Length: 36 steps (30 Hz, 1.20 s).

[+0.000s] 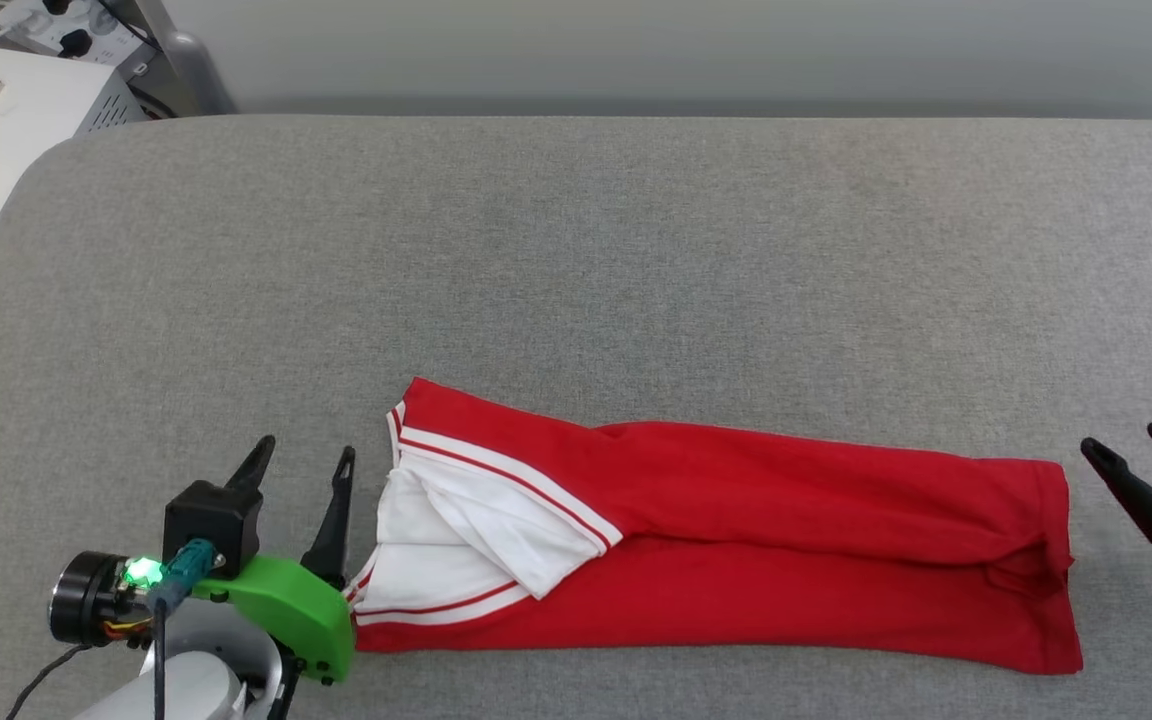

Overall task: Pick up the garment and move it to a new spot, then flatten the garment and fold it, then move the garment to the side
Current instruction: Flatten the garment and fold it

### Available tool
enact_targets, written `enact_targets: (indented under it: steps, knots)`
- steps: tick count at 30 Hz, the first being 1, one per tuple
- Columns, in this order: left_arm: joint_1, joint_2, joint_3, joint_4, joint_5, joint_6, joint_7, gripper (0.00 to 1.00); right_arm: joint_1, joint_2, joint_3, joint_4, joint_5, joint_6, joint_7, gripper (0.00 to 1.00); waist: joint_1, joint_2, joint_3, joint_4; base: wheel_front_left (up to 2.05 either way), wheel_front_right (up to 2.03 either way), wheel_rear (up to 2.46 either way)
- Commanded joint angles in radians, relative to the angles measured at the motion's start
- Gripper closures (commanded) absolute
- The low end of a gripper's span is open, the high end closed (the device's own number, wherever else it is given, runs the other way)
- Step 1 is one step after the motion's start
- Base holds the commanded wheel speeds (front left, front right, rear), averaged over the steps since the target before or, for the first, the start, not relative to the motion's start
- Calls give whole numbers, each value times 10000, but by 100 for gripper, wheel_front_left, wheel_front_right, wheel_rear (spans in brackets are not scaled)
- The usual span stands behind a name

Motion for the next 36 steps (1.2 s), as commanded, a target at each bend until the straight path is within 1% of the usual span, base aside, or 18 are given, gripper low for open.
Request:
enact_targets:
  steps: [1,4,8,11,16,18,21,27,29,34,35,36]
  knots:
    - [210,-167,201,15,294,210,-112,0,174,-145,-137,-70,266,-6,316,0,0,0,3,46,0,0,0]
    - [379,-465,728,-58,888,556,-175,0,255,-423,-339,-119,972,-6,1235,0,0,0,49,116,0,0,0]
    - [758,-1005,1693,-286,1996,827,-183,0,238,-505,-418,37,1867,-6,2346,0,0,0,178,239,0,0,0]
    - [1072,-1446,2346,-366,2800,808,-184,0,150,-474,-348,306,2034,-6,2836,0,0,0,328,390,0,0,0]
    - [1590,-2305,3527,-455,4128,696,-185,0,-84,-117,-1,812,2027,-6,3211,0,0,0,617,642,0,0,0]
    - [1806,-2651,3942,-488,4532,577,-186,0,-220,53,147,1012,2010,-6,3232,0,0,0,730,720,0,0,0]
    - [2089,-3140,4444,-471,5083,252,-186,0,-393,273,494,1296,1965,-6,3287,0,0,0,887,830,0,0,0]
    - [2423,-4126,5201,-353,5993,-441,-186,0,-495,602,1344,1604,1977,-6,3353,0,0,0,1082,983,0,0,0]
    - [2526,-4416,5439,-293,6318,-602,-186,0,-492,702,1577,1687,2011,-6,3327,0,0,0,1122,1001,0,0,0]
    - [2695,-5021,5956,-193,6983,-1007,-187,0,-493,707,2050,1956,2014,-6,3174,0,0,0,1186,1031,0,0,0]
    - [2725,-5131,6071,-170,7091,-1103,-187,0,-520,663,2124,2022,1969,-6,3096,50,0,0,1186,1023,0,0,0]
    - [2751,-5212,6162,-151,7172,-1178,-187,0,-543,633,2165,2069,1944,-6,3026,60,0,0,1181,1013,0,0,0]
